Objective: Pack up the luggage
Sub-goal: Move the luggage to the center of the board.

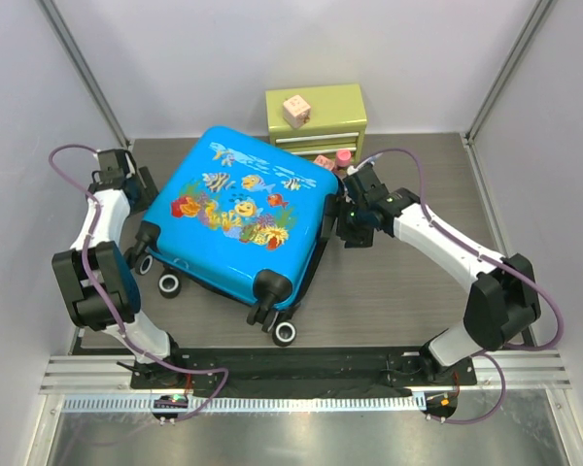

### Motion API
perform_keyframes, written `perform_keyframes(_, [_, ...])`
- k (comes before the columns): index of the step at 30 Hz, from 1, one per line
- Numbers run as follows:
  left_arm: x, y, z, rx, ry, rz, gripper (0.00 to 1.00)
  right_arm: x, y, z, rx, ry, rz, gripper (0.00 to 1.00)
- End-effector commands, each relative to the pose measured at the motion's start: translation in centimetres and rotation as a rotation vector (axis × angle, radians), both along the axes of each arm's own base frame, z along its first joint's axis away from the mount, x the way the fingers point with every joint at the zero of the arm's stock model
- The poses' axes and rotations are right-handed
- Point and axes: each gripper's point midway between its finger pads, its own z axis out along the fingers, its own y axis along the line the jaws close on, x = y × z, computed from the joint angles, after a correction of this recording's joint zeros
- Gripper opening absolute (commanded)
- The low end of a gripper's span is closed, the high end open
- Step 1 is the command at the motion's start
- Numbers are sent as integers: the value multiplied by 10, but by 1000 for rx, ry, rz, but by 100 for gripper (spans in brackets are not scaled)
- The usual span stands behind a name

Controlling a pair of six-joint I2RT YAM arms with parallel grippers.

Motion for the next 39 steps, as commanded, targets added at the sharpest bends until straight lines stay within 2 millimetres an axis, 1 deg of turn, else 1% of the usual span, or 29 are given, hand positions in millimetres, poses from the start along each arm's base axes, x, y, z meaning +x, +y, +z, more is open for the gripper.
perform_keyframes(1, [-37, -95, -1, -196, 95, -258, 80, 26, 72, 110, 338, -321, 117, 84])
perform_keyframes(2, [-38, -94, -5, -199, 109, -255, 80, 27, 71, 108, 330, -322, 109, 85])
perform_keyframes(5, [-41, -95, -10, -206, 131, -254, 80, 30, 63, 83, 280, -283, 54, 84])
perform_keyframes(6, [-41, -96, -11, -210, 135, -253, 80, 28, 60, 69, 260, -257, 43, 82])
perform_keyframes(8, [-41, -95, -12, -209, 137, -252, 80, 25, 58, 56, 242, -230, 29, 80])
perform_keyframes(9, [-40, -94, -11, -202, 135, -248, 80, 23, 54, 42, 218, -208, 22, 80])
perform_keyframes(12, [-40, -93, -10, -195, 135, -244, 80, 22, 46, 23, 173, -204, 20, 79])
perform_keyframes(16, [-42, -92, -10, -195, 136, -243, 80, 24, 45, 8, 162, -209, 24, 79])
perform_keyframes(19, [-42, -92, -9, -187, 131, -246, 80, 26, 47, 4, 161, -211, 27, 76])
perform_keyframes(21, [-43, -92, -9, -185, 132, -247, 80, 28, 49, 0, 154, -201, 30, 67])
perform_keyframes(22, [-44, -91, -9, -186, 132, -244, 80, 28, 48, -1, 153, -196, 30, 60])
perform_keyframes(23, [-45, -92, -8, -184, 130, -245, 80, 26, 47, -6, 141, -181, 31, 44])
perform_keyframes(25, [-48, -92, -11, -184, 137, -241, 80, 25, 45, -7, 129, -170, 26, 26])
perform_keyframes(26, [-49, -92, -8, -182, 128, -242, 80, 22, 42, -12, 108, -147, 22, 12])
perform_keyframes(28, [-53, -93, -10, -191, 129, -235, 80, 22, 37, -12, 79, -145, 11, 3])
perform_keyframes(31, [-57, -98, -6, -199, 118, -236, 80, 17, 26, -14, 31, -130, -4, 1])
perform_keyframes(32, [-58, -99, -2, -196, 107, -238, 80, 15, 22, -14, 16, -120, -12, 1])
perform_keyframes(34, [-64, -108, -3, -200, 113, -256, 80, 12, 14, -10, -3, -126, -35, 1])
perform_keyframes(35, [-65, -112, 0, -199, 104, -263, 80, 8, 8, -12, -25, -108, -45, 1])
perform_keyframes(36, [-69, -120, -2, -201, 113, -281, 80, 5, 5, -7, -27, -115, -53, 1])
perform_keyframes(37, [-71, -124, -3, -200, 116, -291, 80, 4, -4, -8, -59, -116, -78, 1])
perform_keyframes(38, [-74, -131, -3, -198, 120, -310, 79, 2, -8, -8, -72, -111, -86, 1])
perform_keyframes(39, [-76, -132, -2, -196, 121, -310, 79, 0, -13, -6, -83, -113, -96, 1])
